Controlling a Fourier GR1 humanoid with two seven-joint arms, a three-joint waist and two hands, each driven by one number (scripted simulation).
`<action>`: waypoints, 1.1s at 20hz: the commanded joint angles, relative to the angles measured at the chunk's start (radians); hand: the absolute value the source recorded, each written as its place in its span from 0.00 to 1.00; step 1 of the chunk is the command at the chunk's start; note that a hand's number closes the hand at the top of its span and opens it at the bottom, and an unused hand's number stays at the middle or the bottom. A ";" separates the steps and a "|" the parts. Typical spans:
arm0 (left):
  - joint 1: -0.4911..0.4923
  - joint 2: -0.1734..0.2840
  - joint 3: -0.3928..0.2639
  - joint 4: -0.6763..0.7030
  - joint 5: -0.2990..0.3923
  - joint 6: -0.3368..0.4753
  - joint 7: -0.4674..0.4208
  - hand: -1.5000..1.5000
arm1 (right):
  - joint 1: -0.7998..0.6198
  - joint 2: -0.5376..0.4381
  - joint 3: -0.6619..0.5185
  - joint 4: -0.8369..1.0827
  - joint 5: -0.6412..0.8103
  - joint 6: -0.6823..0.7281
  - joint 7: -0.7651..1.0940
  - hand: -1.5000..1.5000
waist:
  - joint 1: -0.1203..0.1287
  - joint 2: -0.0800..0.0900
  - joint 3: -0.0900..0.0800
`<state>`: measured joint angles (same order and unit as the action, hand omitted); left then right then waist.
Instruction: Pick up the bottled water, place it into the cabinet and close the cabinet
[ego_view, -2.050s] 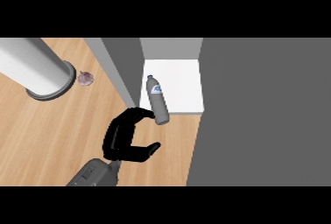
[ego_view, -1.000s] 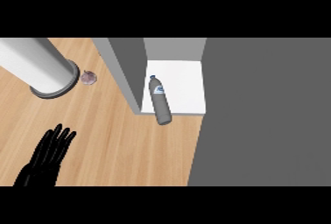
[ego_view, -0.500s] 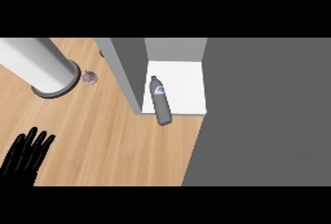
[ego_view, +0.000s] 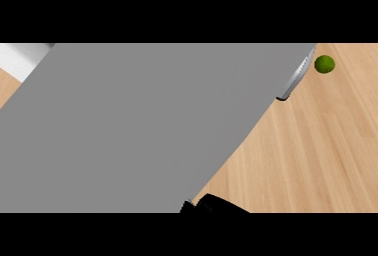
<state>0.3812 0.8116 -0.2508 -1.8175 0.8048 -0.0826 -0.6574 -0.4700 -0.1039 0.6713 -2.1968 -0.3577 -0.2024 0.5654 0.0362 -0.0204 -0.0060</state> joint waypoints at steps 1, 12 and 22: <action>0.019 0.016 0.019 -0.026 0.020 -0.022 0.016 0.00 | -0.183 0.099 0.137 0.131 0.123 -0.218 0.006 1.00 | 0.000 0.008 0.001; 0.109 0.001 0.066 -0.148 0.002 -0.007 0.042 0.00 | -0.507 0.103 0.027 0.527 -0.242 -0.285 -0.197 1.00 | 0.011 0.024 0.005; 0.190 0.035 0.217 -0.198 0.058 -0.058 0.088 0.00 | -0.458 0.104 -0.103 0.725 -0.389 0.128 -0.186 1.00 | -0.010 0.022 0.006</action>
<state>0.5304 0.8428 -0.0879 -1.9885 0.8511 -0.1204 -0.5837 -0.9518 -0.0013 0.6200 -1.5726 -0.7324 -0.1816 0.4217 0.0357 -0.0003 0.0006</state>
